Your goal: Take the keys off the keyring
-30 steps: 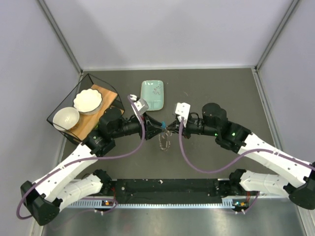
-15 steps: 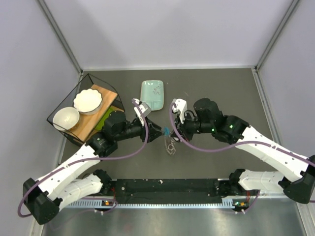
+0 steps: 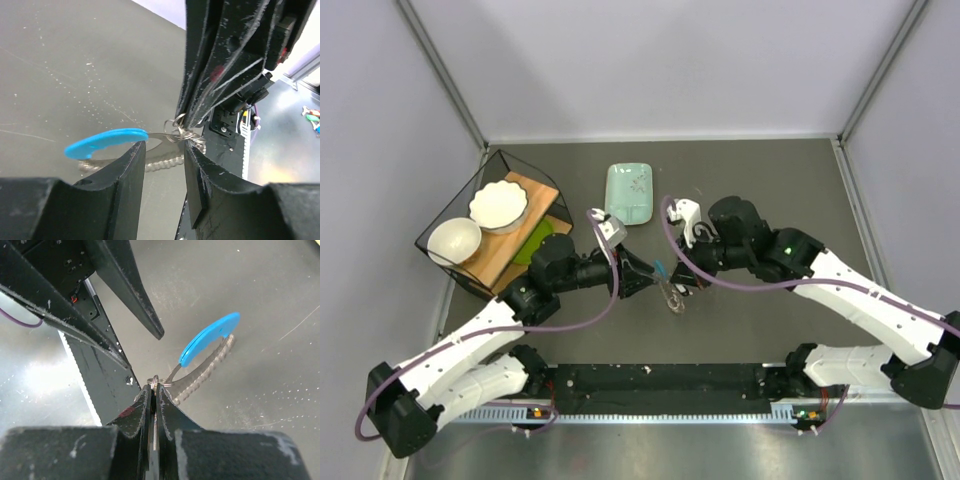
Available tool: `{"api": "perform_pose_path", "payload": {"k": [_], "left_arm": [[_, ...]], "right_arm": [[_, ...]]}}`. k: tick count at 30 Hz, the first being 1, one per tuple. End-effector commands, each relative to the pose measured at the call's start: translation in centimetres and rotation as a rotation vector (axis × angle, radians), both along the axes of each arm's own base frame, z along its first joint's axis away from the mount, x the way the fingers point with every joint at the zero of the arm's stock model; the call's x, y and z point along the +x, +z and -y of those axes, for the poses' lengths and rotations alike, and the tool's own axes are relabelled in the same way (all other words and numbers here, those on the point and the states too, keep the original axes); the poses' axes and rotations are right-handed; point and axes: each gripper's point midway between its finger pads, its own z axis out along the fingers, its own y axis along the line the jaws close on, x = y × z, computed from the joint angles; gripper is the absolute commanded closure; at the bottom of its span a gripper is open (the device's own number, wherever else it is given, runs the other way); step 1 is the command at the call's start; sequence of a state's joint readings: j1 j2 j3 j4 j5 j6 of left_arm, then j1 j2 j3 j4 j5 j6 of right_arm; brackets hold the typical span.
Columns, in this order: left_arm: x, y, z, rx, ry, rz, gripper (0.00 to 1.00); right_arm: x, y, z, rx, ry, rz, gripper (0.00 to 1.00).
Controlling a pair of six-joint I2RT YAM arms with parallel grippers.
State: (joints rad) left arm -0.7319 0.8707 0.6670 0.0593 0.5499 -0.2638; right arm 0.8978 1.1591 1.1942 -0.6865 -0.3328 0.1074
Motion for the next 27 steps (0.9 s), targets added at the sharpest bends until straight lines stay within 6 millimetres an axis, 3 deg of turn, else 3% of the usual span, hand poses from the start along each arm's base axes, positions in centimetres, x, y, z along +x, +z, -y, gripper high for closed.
{"api": "perform_pose_path", "payload": {"k": [1, 23, 25, 27], "left_arm": [[-0.9, 1.6, 1.0, -0.074, -0.055, 0.047, 0.58], [0.6, 0.9, 3.0, -0.059, 0.001, 0.115, 0.58], [0.6, 1.0, 3.0, -0.060, 0.002, 0.118, 0.64], [0.5, 1.0, 3.1, -0.058, -0.001, 0.124, 0.78]], "right_arm": [[0.8, 3.1, -0.7, 0.072, -0.032, 0.029, 1.00], [0.2, 4.7, -1.0, 0.131, -0.033, 0.009, 1.00], [0.2, 5.0, -1.0, 0.137, -0.029, 0.012, 1.00], [0.1, 5.1, -1.0, 0.141, -0.027, 0.016, 1.00]]}}
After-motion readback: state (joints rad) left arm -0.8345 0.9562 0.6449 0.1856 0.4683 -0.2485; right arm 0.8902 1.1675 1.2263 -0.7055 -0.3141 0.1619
